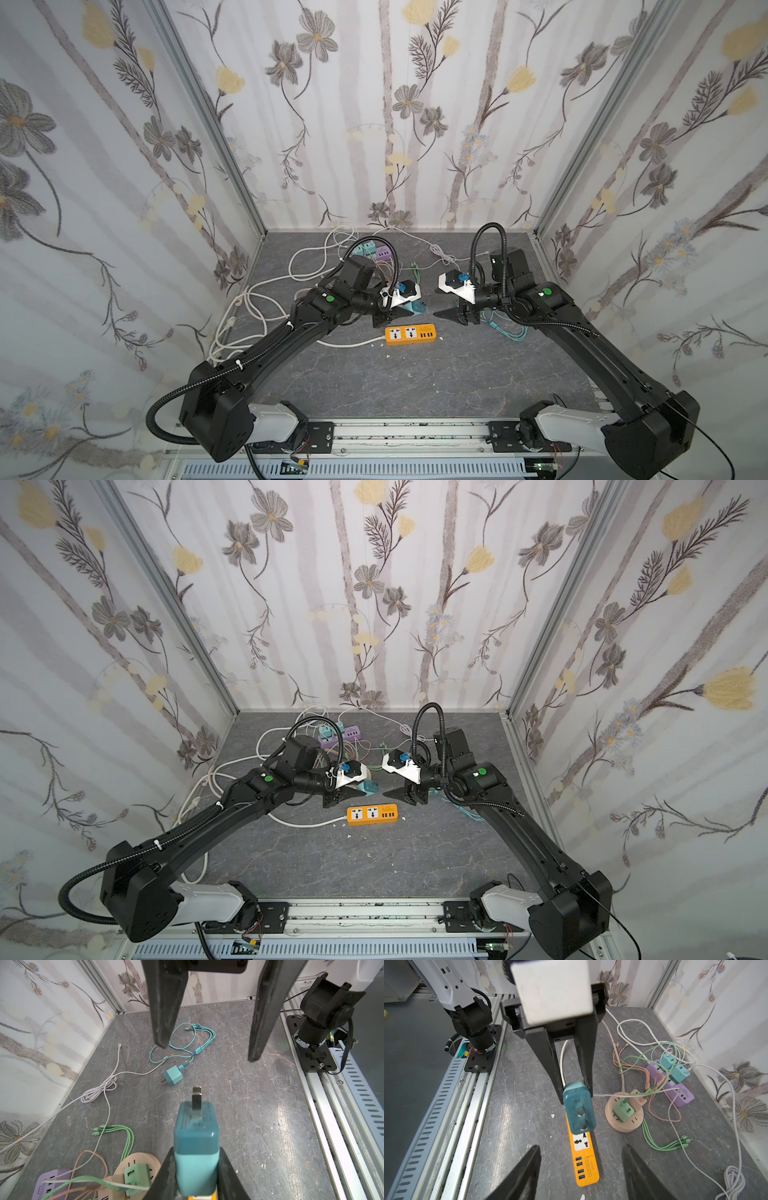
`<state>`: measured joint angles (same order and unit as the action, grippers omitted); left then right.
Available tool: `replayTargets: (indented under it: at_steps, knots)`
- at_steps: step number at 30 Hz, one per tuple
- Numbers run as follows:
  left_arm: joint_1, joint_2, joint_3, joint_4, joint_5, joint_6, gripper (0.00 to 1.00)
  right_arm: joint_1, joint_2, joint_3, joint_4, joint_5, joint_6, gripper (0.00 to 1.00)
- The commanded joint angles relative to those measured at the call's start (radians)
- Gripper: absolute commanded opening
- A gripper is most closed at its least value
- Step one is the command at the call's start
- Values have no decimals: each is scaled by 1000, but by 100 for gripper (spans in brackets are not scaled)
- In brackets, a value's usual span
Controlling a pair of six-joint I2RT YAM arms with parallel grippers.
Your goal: Insert the plug
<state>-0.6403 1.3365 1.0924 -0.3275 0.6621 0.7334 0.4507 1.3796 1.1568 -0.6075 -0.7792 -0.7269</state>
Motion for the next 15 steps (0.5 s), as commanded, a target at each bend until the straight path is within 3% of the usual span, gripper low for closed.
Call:
replayTargets:
  at_steps: [1,7,11,15]
  knots:
    - [1,4,-2,51,4,2,0,20,5,4,-25,-52,-4,63]
    - [1,4,0,67,43,-12,0,74,72,-9,178,-35,81,63]
    - [1,-2,-2,66,48,-15,0,87,120,35,157,-21,67,61]
    - [1,-8,-10,69,47,-17,0,86,124,40,136,-64,57,50]
